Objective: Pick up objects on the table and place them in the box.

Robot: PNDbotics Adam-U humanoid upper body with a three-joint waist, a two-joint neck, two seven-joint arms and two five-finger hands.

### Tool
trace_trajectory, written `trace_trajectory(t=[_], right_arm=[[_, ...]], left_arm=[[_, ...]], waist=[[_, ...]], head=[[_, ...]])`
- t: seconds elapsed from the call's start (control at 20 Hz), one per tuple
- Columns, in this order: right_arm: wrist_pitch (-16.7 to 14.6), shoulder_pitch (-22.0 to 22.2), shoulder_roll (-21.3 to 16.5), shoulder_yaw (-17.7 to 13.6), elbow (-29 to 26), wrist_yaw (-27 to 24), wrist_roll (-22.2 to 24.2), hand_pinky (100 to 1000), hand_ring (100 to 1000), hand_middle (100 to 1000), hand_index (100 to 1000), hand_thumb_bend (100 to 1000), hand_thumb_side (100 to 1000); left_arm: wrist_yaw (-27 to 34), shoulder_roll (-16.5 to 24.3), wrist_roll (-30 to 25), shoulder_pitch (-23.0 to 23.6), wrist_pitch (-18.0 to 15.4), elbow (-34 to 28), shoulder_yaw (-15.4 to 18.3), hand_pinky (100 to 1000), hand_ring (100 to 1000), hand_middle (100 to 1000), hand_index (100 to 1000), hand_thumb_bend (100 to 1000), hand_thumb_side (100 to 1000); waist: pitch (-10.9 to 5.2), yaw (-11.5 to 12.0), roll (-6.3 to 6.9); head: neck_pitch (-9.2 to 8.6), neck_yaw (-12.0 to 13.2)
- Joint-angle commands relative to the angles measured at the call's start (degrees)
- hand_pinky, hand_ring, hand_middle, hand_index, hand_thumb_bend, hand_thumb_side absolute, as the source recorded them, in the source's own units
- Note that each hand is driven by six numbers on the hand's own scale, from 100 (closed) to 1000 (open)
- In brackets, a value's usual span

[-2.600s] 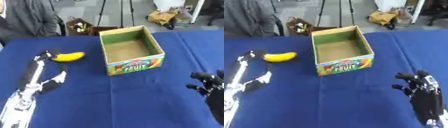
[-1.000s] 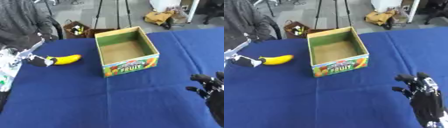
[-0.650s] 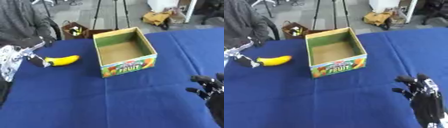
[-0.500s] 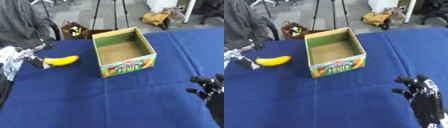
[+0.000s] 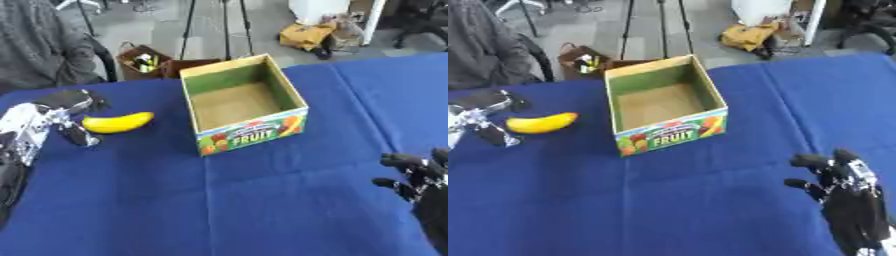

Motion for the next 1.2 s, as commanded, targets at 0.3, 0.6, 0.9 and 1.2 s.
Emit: trace_trajectory(t=[0.3,0.6,0.9,1.2], right_arm=[[-0.09,-0.44,-1.11,0.4,-0.94,0.33,0.71,702,984,663,714,100,1000],[-0.07,-0.53,-1.15,0.54,-1.03,0.53,0.93,702,984,663,714,100,1000],[-0.06,-0.61,-1.07,0.61,-1.05,0.73,1.04,702,984,663,714,100,1000],[-0.03,-0.73,-1.04,0.67,-1.04,0.92,1.12,701,984,663,714,100,1000]], left_arm=[[0.22,1.39,3.71,-1.63,1.66,2.19,1.59,839,734,686,853,422,100],[0.76,1.49,6.14,-1.89,1.95,3.17,1.75,839,735,685,852,409,100],[1.01,1.37,7.63,-1.9,2.48,4.04,1.88,839,735,684,853,399,100],[1.02,1.29,8.16,-1.77,2.82,4.9,1.91,840,736,689,853,395,100]], waist=[[-0.53,-0.82,-0.17],[-0.15,-1.74,-0.1],[0.28,-2.33,0.01],[0.71,-2.76,0.22]], head=[[-0.59,0.52],[-0.81,0.57],[-0.95,0.53],[-1.03,0.52]])
